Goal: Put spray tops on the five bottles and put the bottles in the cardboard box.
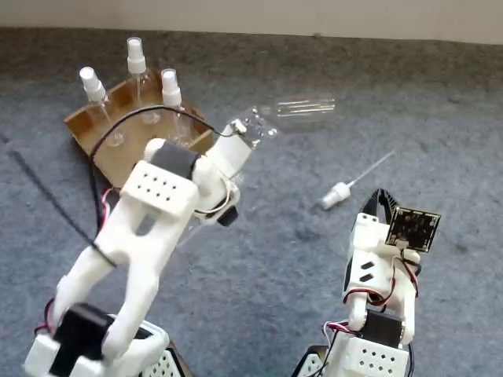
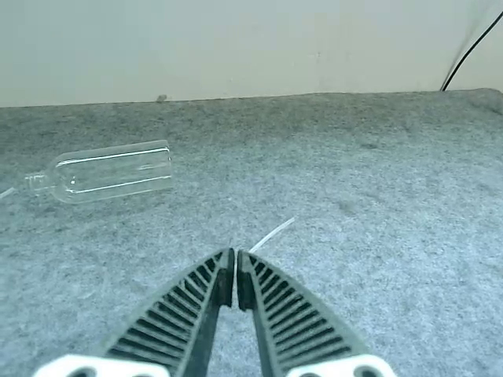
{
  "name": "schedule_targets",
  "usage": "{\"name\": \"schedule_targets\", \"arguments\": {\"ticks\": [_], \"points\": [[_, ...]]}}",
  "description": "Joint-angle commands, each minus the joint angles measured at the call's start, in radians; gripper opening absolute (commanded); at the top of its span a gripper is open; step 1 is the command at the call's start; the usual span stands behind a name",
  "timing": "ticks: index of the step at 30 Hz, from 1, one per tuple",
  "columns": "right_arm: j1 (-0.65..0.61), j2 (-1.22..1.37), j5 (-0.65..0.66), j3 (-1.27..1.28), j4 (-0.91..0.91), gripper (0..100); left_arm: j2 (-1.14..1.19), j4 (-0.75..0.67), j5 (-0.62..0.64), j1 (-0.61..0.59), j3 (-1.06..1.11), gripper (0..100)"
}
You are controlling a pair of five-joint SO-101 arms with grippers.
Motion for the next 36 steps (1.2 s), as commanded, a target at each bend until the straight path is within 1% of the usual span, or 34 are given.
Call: {"name": "schedule_targets", "arguments": {"ticks": [1,6,11,19,23,27,29,33,34,36], "points": [[-0.022,-0.007,0.014,0.110,-0.019,1.2,-0.208,0.066,-0.008,0.013,-0.045,9],[-0.059,-0.002,0.014,0.110,-0.019,1.2,-0.371,0.107,-0.006,0.013,-0.033,9],[-0.058,-0.001,0.014,0.110,-0.019,1.2,-0.539,0.086,-0.009,0.013,0.116,9],[-0.058,-0.001,0.014,0.110,-0.019,1.2,-0.817,-0.178,-0.006,0.013,0.452,9],[-0.058,-0.001,0.014,0.110,-0.019,1.5,-0.915,-0.298,-0.005,-0.022,0.549,9],[-0.059,-0.007,0.014,0.110,0.007,1.6,-0.943,-0.394,-0.002,-0.058,0.633,9],[-0.059,-0.010,0.014,0.110,0.013,1.6,-0.944,-0.450,0.048,-0.058,0.677,9],[-0.059,-0.010,0.014,0.110,0.015,1.7,-0.946,-0.557,0.279,-0.059,0.756,9],[-0.059,-0.010,0.014,0.110,0.015,1.7,-0.946,-0.572,0.315,-0.059,0.766,9],[-0.059,-0.010,0.014,0.110,0.016,1.7,-0.946,-0.580,0.336,-0.059,0.785,9]]}}
